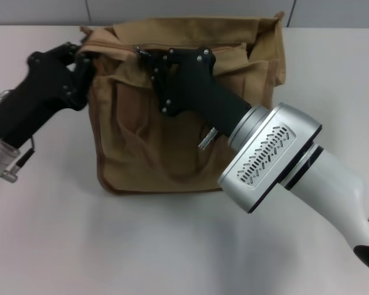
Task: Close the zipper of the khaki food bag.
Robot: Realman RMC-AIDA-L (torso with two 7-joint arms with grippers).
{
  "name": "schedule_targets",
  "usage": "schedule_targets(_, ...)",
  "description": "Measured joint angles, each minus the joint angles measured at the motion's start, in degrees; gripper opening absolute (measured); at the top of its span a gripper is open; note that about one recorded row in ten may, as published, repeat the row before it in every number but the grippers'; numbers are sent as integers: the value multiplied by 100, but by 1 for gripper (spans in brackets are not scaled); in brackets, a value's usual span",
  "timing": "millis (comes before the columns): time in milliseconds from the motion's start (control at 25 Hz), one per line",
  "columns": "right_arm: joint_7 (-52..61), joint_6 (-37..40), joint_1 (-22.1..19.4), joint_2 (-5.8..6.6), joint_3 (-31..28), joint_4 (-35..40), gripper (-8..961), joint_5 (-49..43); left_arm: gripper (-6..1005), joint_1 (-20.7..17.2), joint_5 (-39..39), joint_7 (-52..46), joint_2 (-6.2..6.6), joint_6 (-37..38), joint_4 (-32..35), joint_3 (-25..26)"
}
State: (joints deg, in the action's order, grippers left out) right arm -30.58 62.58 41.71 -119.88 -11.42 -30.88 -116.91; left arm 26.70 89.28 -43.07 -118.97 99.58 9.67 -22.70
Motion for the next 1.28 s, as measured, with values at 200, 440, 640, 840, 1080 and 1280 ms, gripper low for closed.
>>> schedule_targets(200, 14, 17, -59, -1, -120, 54, 6, -4, 22, -126, 1, 0, 18, 11, 45, 220)
schedule_targets(440, 51, 3, -142, 0, -314, 154, 4, 14, 22, -223, 1, 0, 31, -41, 83, 296)
schedule_targets(640, 56, 11, -366, 8, -645, 203, 2, 9, 22, -241, 1, 0, 32, -94, 125, 312)
schedule_targets(840, 71, 42, -622, 27, -904, 291, 1, 9, 23, -235, -5, 6, 32, -153, 132, 319)
schedule_targets(1080, 518, 347, -852, 41, -980, 621, -1, 15, 23, -204, -12, 4, 32, -178, 133, 361)
schedule_targets(1280, 880, 648, -966, 40, -981, 796, 22, 13, 23, -194, -12, -17, 32, -180, 132, 365)
